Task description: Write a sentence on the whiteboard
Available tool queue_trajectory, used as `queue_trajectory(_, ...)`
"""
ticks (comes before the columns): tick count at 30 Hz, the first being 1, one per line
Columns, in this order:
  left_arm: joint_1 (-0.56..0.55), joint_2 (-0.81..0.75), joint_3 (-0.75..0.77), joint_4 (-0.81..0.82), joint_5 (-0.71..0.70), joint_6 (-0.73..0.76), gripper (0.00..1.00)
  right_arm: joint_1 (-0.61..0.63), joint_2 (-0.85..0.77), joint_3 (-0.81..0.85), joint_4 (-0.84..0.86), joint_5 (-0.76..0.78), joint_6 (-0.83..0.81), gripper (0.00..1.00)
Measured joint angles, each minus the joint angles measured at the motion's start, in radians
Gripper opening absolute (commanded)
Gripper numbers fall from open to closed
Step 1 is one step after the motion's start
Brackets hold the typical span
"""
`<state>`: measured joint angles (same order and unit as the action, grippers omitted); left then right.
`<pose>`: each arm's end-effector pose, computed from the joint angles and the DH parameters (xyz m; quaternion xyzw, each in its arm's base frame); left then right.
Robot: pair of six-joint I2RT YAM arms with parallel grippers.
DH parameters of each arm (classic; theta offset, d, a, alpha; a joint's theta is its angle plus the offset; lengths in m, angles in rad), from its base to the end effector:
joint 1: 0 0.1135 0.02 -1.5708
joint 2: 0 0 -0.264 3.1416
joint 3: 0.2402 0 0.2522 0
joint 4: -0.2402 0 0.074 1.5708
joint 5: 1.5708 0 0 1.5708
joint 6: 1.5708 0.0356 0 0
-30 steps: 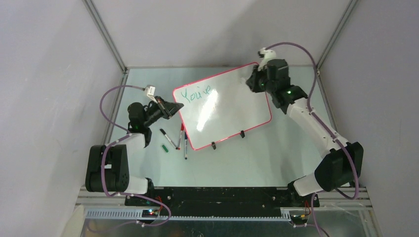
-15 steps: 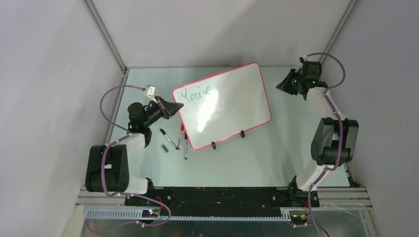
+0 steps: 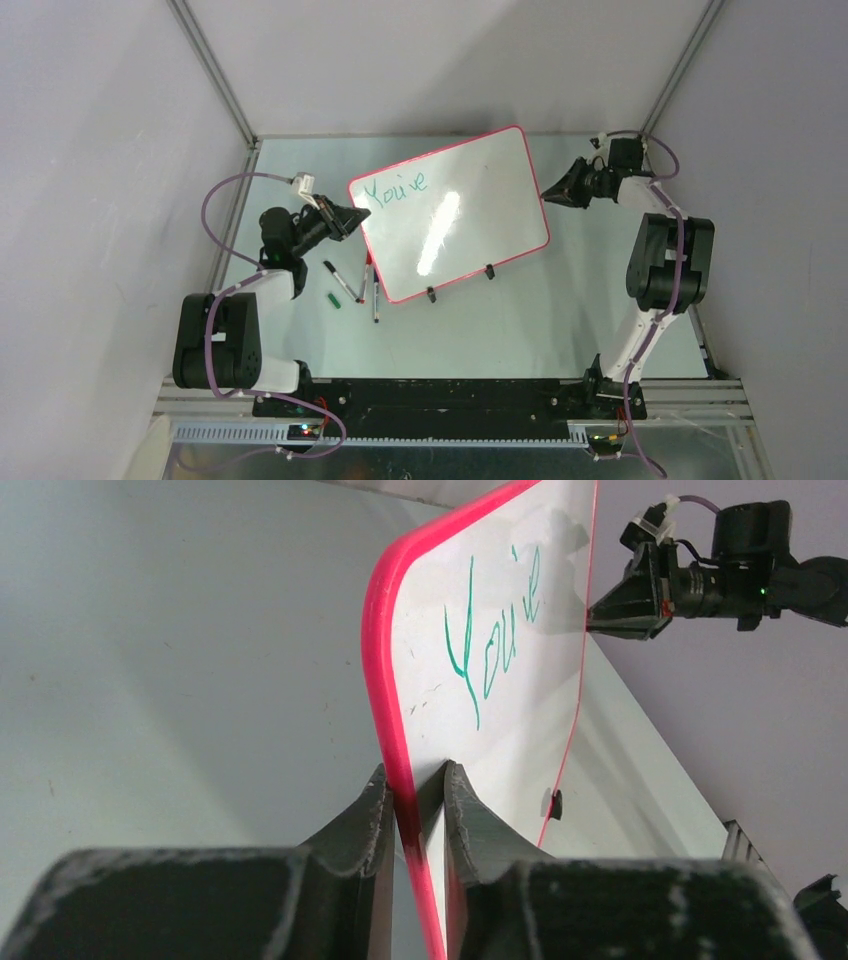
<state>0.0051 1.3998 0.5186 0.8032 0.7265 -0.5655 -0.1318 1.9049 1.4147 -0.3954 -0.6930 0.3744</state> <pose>0.2776 -0.0222 0.2150 0.0384 0.7264 -0.4262 0.5378 0.4145 -0.0320 0.2220 0.1114 0.8862 0.3558 0.2749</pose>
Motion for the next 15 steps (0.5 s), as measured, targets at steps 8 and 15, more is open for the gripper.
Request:
queue_trajectory(8,0.001,0.000,0.004,-0.008,-0.014,0.022,0.19,-0.027,-0.149,-0.285,0.169,0.015,0.048,0.00)
queue_trajectory(15,-0.007,-0.002,0.026,-0.051,-0.027,0.050,0.19,-0.021,-0.262,-0.382,0.226,0.036,0.075,0.00)
